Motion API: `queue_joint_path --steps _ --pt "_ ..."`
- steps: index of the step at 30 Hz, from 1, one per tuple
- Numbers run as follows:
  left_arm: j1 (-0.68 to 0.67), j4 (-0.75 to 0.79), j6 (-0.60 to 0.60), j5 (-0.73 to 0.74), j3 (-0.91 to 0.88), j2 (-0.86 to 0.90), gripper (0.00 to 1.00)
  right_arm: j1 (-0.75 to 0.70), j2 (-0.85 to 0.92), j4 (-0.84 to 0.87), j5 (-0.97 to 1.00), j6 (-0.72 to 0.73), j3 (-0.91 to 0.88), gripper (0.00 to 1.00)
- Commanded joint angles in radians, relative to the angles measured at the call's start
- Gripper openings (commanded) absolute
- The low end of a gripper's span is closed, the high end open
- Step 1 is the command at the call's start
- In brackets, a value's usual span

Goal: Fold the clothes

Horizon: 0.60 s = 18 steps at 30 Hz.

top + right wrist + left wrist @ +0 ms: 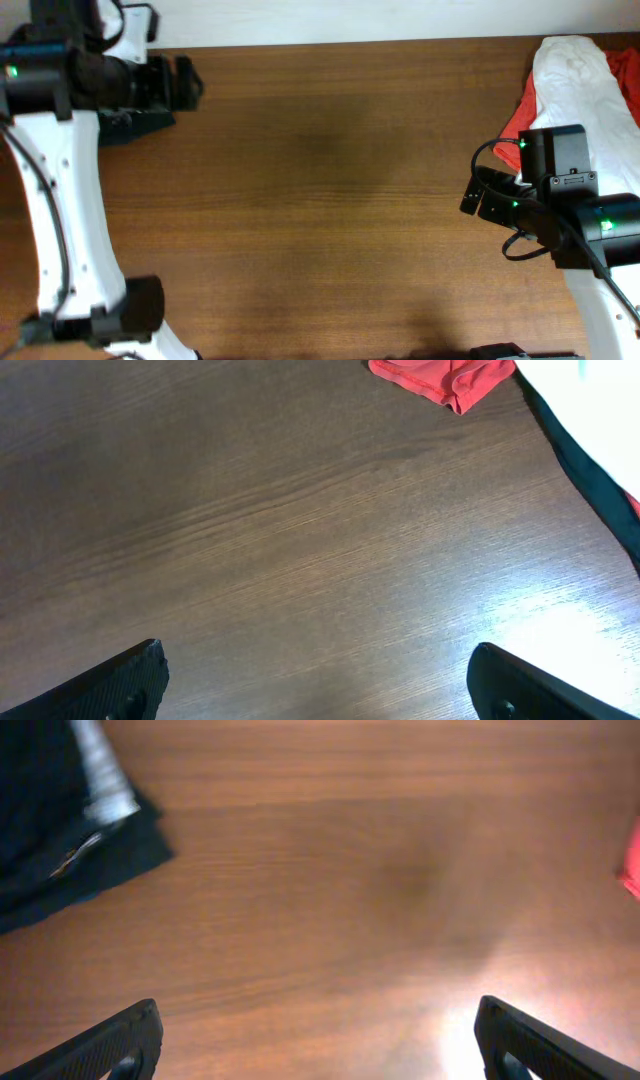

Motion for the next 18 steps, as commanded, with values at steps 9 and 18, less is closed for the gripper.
queue_joint_path --steps 9,18 --pt "-0.264 -0.116 0.075 0.006 -0.094 -0.267 0.99 -0.004 0.001 0.003 0.003 0.008 0.0 0.99" --pt "-0.274 -0.023 -0.024 -0.031 -0.71 -0.633 0.99 -0.004 0.001 0.003 0.003 0.008 0.0 0.99"
